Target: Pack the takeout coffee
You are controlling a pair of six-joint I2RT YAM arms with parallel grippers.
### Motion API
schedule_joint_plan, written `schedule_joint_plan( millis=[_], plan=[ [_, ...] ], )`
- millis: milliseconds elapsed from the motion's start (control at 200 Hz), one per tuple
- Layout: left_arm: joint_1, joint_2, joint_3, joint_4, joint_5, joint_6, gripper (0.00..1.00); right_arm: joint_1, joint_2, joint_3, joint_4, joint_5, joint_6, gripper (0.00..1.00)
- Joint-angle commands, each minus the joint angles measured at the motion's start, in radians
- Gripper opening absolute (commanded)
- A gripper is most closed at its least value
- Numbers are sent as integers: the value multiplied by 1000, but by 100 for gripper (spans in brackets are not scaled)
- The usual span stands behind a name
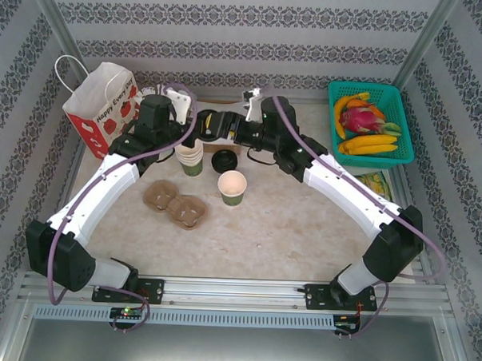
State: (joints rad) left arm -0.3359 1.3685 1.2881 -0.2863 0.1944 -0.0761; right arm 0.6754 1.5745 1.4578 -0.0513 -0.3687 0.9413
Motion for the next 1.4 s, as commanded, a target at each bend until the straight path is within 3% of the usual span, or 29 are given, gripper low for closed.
schedule_joint_plan(
  millis=[0, 75, 190, 290, 495, 689, 924, 1109, 1399],
  plan=[
    [-42, -27, -39, 269, -75, 214, 0, 6, 60, 75, 112, -96, 522, 77],
    [-67, -35, -75, 366, -76, 335, 0, 20, 76, 101, 182, -90, 669, 77],
    [-89, -46, -139, 518, -78, 471, 0, 34, 54, 84, 221, 20, 786, 78],
    [-93, -47, -149, 539, -69, 547, 0, 37, 31, 25, 286, 108, 861, 77],
    [-93, -55, -157, 544, -57, 581, 0, 35, -3, -80, 390, 254, 959, 75],
    [-74, -46, -160, 552, -53, 556, 0, 10, -39, -108, 412, 288, 946, 74],
    [-48, -53, -169, 538, 94, 533, 0, 8, -36, -141, 426, 323, 999, 72],
    [-48, -49, -174, 521, 133, 588, 0, 8, 35, -79, 448, 316, 1036, 62],
    [-48, -57, -187, 509, 124, 615, 0, 12, 29, -125, 466, 386, 1040, 29]
  ],
)
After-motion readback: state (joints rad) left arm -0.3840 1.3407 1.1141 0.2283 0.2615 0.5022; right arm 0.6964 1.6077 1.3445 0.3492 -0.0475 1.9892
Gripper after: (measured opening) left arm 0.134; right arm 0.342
